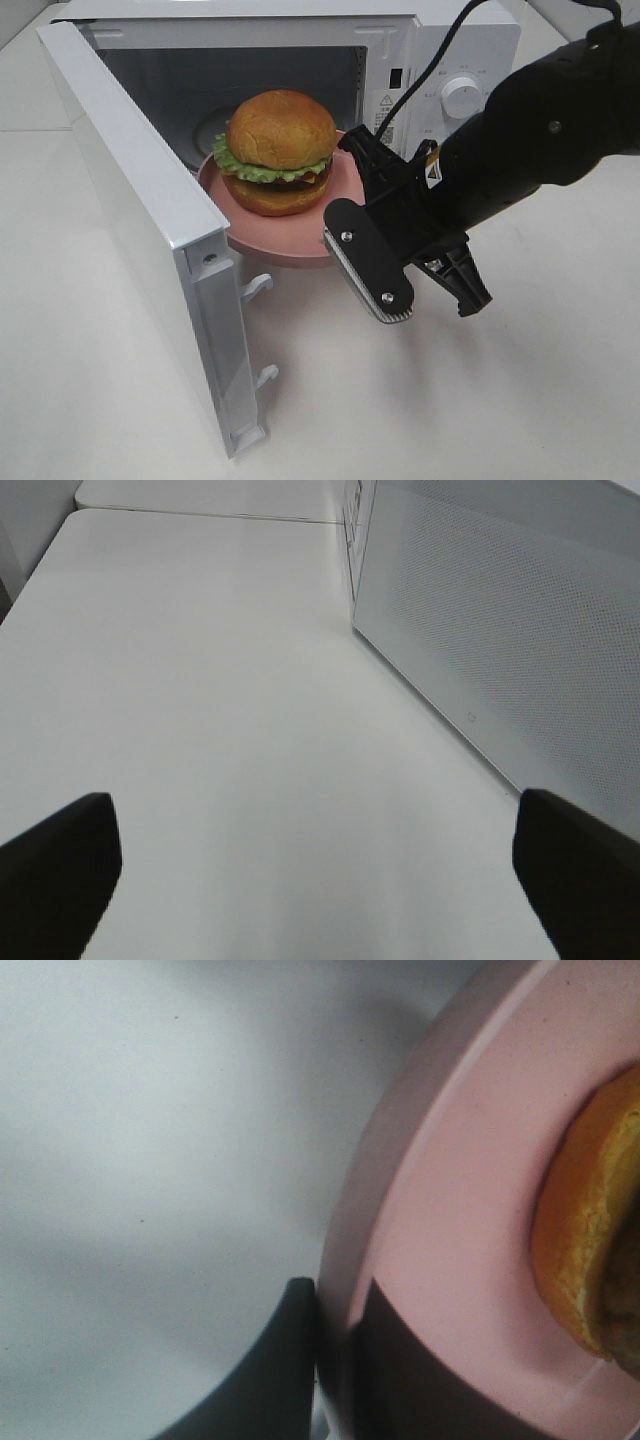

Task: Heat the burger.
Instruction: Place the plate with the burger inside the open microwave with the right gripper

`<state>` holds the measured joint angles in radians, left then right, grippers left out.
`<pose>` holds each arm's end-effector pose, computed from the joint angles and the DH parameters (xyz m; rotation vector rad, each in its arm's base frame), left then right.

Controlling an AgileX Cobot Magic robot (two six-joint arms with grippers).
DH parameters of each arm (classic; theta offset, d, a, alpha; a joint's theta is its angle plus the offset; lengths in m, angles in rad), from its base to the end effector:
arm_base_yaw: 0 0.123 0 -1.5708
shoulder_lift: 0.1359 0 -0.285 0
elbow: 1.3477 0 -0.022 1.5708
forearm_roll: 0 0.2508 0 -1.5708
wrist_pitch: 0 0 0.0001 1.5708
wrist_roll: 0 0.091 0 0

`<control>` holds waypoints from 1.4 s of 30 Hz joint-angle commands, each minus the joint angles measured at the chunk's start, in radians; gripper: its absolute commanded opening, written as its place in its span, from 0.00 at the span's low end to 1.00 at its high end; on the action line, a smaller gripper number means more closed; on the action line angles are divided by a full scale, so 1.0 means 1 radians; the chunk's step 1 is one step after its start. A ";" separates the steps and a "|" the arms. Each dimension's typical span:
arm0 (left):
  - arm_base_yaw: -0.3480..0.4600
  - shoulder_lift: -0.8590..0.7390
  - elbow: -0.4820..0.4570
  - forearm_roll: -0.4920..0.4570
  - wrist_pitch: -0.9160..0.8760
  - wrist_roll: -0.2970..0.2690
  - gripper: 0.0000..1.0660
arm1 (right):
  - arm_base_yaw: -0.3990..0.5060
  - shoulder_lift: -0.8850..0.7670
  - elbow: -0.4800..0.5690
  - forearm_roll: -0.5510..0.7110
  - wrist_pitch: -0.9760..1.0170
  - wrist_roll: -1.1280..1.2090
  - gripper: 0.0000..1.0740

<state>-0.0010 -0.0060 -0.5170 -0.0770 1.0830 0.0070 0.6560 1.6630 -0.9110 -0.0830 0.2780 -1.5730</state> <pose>-0.0088 -0.0062 0.2803 0.0138 2.0423 -0.0883 0.2619 0.1989 0.1896 -2.3440 1.0470 -0.4248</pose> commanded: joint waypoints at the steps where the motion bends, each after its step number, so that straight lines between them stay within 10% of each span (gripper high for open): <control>1: -0.005 -0.016 0.000 -0.009 -0.014 -0.007 0.94 | -0.001 0.009 -0.036 0.001 -0.062 -0.004 0.00; 42: -0.005 -0.016 0.000 -0.008 -0.014 -0.007 0.94 | -0.004 0.317 -0.415 -0.070 0.027 0.184 0.00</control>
<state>-0.0010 -0.0060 -0.5170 -0.0770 1.0830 0.0070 0.6560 1.9920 -1.3030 -0.1410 0.3540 -1.4100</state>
